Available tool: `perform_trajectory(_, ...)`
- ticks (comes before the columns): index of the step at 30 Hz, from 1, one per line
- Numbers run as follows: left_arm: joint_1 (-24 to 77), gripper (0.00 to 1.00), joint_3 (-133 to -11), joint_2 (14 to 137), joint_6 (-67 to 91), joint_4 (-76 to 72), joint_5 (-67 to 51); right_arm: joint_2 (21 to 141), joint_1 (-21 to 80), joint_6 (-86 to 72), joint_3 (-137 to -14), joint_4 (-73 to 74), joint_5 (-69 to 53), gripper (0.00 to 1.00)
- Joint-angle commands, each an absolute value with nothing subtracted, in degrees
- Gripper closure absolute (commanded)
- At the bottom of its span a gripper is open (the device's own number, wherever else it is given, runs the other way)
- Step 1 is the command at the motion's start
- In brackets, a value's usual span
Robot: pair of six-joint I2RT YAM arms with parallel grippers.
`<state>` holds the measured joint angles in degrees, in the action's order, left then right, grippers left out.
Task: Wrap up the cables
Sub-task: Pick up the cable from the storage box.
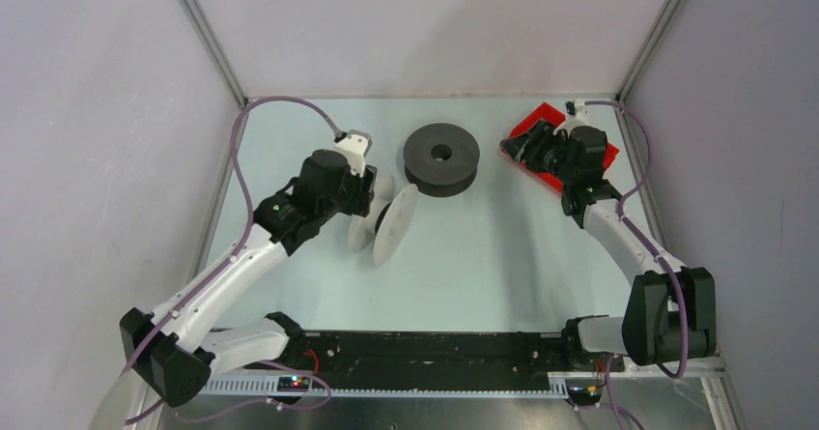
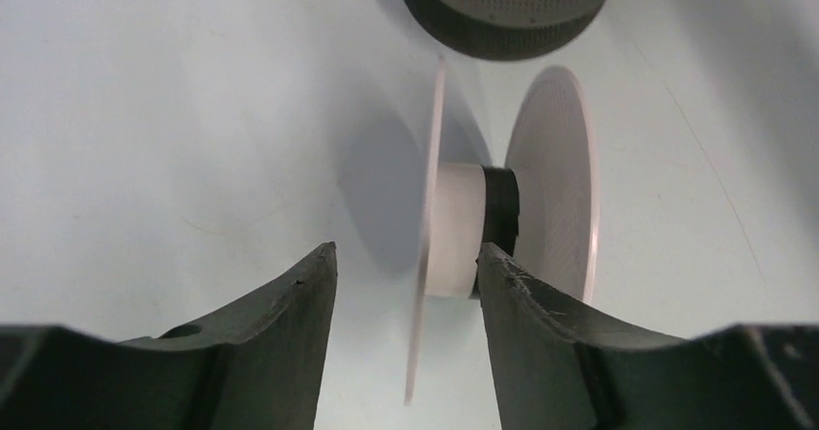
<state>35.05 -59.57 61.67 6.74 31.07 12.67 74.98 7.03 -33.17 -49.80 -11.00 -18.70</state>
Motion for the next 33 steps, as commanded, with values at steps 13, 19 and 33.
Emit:
perform_trajectory(13, 33.57, 0.71, -57.29, 65.69, 3.36, 30.55, 0.66, 75.33, 5.24, -12.24, -51.89, -12.73, -8.18, 0.44)
perform_trajectory(19, 33.6, 0.96, -56.92, 63.73, 2.48, 30.54, -0.51, 86.05, 2.87, 4.84, -59.46, -13.06, -4.55, 0.44)
perform_trajectory(33, 33.55, 1.0, -56.08, 60.58, 3.67, 30.12, -0.19, 109.31, -1.56, 25.16, -77.85, -9.48, -7.23, 0.54)
